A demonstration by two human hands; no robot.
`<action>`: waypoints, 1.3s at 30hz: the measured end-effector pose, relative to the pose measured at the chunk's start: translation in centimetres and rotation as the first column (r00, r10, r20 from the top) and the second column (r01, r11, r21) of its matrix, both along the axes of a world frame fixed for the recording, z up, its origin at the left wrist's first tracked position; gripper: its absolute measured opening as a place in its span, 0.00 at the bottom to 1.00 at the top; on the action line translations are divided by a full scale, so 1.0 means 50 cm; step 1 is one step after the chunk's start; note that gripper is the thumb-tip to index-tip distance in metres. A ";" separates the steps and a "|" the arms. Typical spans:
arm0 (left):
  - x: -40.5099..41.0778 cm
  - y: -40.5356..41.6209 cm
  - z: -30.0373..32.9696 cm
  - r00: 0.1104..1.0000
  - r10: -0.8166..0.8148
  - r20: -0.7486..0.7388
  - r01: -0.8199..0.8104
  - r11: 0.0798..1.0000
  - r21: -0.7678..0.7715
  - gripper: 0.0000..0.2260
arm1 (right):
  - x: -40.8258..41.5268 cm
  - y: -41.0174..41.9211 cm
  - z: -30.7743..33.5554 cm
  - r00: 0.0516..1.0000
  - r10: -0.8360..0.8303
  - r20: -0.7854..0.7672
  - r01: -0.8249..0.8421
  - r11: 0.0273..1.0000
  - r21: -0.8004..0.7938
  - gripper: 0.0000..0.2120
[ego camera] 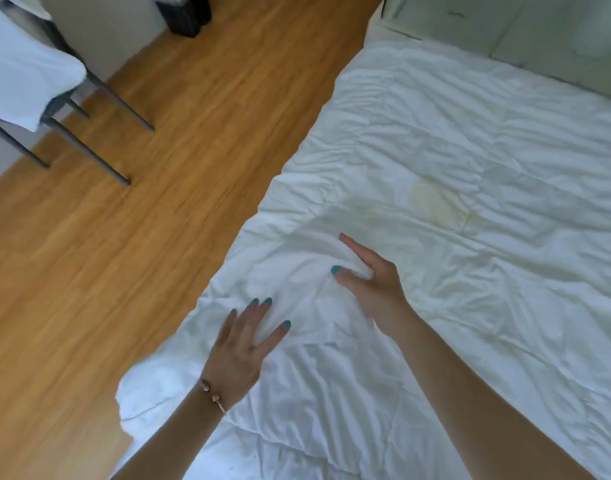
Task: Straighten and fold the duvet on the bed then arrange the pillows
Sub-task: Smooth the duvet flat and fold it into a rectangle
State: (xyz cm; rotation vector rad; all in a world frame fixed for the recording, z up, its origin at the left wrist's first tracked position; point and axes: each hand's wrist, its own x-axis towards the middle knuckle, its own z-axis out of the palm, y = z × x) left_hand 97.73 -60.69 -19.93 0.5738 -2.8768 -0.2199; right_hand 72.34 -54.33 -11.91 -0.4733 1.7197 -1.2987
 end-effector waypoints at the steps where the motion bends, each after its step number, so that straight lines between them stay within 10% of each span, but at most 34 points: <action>1: -0.009 -0.035 0.012 1.000 0.013 -0.009 -0.013 1.000 -0.011 0.41 | -0.004 -0.027 0.016 1.000 -0.026 0.016 0.026 1.000 -0.011 0.24; 6: -0.067 -0.292 0.082 0.931 0.364 0.026 -0.358 0.925 -0.129 0.43 | -0.038 -0.150 0.046 0.957 -0.036 0.288 0.054 0.997 -0.055 0.34; 11: -0.188 -0.379 0.086 0.631 0.768 0.108 -0.774 0.632 0.032 0.33 | -0.052 -0.170 -0.026 0.988 0.127 -0.090 -0.112 0.982 0.153 0.35; 15: -0.294 -0.264 0.017 0.833 0.489 0.258 -0.542 0.813 0.212 0.34 | -0.094 -0.055 -0.146 0.805 0.522 -0.282 -0.252 0.731 0.634 0.35; 18: -0.308 -0.209 -0.083 0.768 0.247 0.592 -0.481 0.831 0.278 0.38 | -0.149 0.067 -0.200 0.673 0.706 -0.219 -0.186 0.449 0.874 0.39; 23: -0.342 -0.244 -0.122 0.682 0.272 0.679 -0.567 0.783 0.256 0.45 | -0.241 0.202 -0.233 0.800 0.519 -0.300 0.068 0.419 0.905 0.48; 28: -0.407 -0.206 -0.103 0.567 0.352 0.745 -0.684 0.705 0.188 0.47 | -0.270 0.263 -0.243 0.740 0.572 -0.354 0.021 0.507 0.862 0.40; 31: -0.462 -0.083 -0.094 0.641 0.428 0.637 -0.668 0.720 0.188 0.35 | -0.276 0.324 -0.229 0.690 0.581 -0.431 -0.012 0.605 0.796 0.32; 35: -0.522 0.119 -0.095 0.862 0.181 0.474 -0.344 0.896 0.283 0.28 | -0.303 0.418 -0.205 0.641 0.659 -0.393 -0.001 0.513 0.858 0.28; 39: -0.616 0.254 -0.083 0.885 -0.287 0.367 0.115 0.897 0.426 0.23 | -0.378 0.520 -0.192 0.818 0.497 -0.290 0.076 0.407 0.910 0.27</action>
